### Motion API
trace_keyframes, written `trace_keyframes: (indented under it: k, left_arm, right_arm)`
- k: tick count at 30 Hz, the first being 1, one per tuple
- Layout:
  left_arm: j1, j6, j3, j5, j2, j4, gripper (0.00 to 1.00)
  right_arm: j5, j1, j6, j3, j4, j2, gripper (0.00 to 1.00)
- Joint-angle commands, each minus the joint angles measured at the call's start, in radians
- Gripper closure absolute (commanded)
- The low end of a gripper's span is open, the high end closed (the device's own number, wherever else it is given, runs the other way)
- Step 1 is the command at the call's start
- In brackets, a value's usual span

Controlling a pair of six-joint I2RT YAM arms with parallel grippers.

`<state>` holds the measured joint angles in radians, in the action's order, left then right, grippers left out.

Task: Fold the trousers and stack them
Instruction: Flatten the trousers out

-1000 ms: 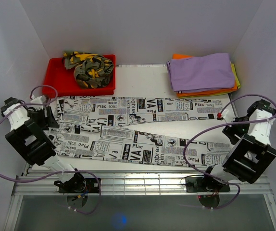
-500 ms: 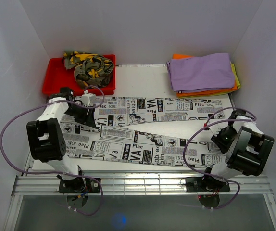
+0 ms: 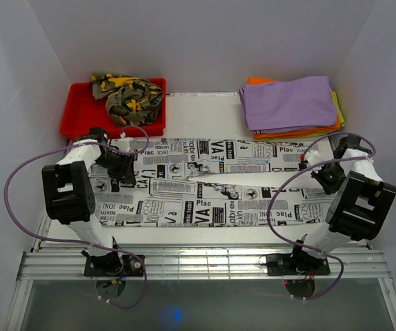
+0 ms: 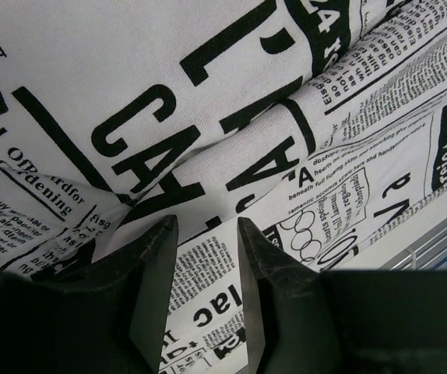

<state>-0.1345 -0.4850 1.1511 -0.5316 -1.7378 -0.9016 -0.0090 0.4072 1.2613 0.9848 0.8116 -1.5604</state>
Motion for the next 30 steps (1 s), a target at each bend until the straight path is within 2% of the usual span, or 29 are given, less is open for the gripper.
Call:
trace_keyframes:
  k: [1,2,4,6,9,16,19,23,27,30]
  left_arm:
    - [0.013,0.029,0.038,-0.025,0.015,0.023,0.5]
    - [0.018,0.036,0.064,-0.033,0.02,0.023,0.46]
    - [0.041,0.048,0.093,-0.033,0.023,0.023,0.44]
    - [0.056,0.055,0.134,-0.018,0.018,0.03,0.43]
    - [0.069,0.086,0.168,0.036,-0.011,0.065,0.41]
    - [0.069,0.163,0.177,0.182,-0.111,0.115,0.41]
    - [0.065,0.181,0.15,0.226,-0.135,0.109,0.43]
    - [0.058,0.158,0.067,0.257,-0.106,0.104,0.45]
    - [0.053,0.112,-0.04,0.265,-0.04,0.082,0.46]
    - [0.052,0.08,-0.115,0.263,0.036,0.072,0.47]
  right_arm:
    - [-0.112,-0.034,-0.089,0.156,0.04,-0.041,0.9]
    - [-0.13,-0.044,-0.135,0.184,0.047,-0.058,0.83]
    - [-0.179,-0.077,-0.169,0.259,0.044,-0.076,0.81]
    - [-0.201,-0.116,-0.241,0.296,0.008,-0.107,0.74]
    - [-0.194,-0.18,-0.334,0.37,-0.054,-0.191,0.68]
    - [-0.145,-0.248,-0.48,0.502,-0.109,-0.395,0.68]
    - [-0.102,-0.255,-0.468,0.454,-0.112,-0.423,0.7]
    - [-0.045,-0.254,-0.39,0.295,-0.121,-0.385,0.76]
    - [-0.045,-0.228,-0.303,0.077,-0.112,-0.264,0.76]
    - [-0.045,-0.217,-0.246,-0.026,-0.077,-0.19,0.78]
